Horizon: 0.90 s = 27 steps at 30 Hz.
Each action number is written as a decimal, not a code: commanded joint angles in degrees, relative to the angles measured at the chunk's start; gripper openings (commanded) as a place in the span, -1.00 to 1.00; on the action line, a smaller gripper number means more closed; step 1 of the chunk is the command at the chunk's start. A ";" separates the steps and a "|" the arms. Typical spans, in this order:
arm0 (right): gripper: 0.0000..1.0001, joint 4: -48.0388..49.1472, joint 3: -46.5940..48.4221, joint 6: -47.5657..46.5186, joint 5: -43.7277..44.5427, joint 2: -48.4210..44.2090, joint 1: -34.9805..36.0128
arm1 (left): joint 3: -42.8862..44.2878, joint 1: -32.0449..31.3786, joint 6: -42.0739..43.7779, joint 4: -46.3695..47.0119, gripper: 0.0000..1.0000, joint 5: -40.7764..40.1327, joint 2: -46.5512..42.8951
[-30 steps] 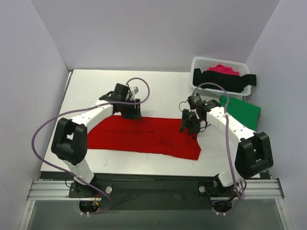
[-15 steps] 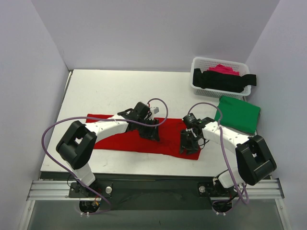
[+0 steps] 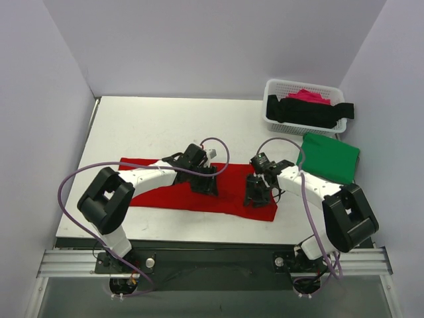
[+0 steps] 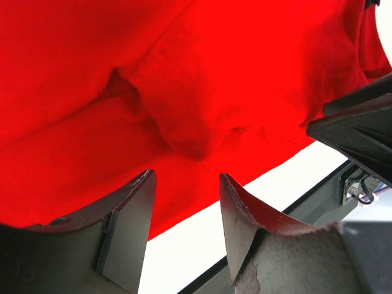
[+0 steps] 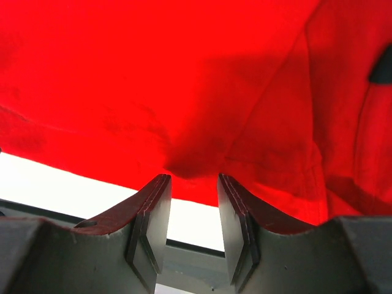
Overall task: Fold and stack the t-shirts
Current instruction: Fold the other side of the tshirt into a rectangle
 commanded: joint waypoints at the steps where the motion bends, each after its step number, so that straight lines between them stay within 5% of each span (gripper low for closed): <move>1: -0.27 -0.97 2.80 -0.08 0.49 2.38 0.41 | 1.13 0.08 -0.48 2.99 0.11 0.06 0.77; 27: -0.31 -3.17 4.65 -1.05 2.07 8.10 0.32 | 1.67 -0.01 -3.56 8.35 -0.10 2.97 5.70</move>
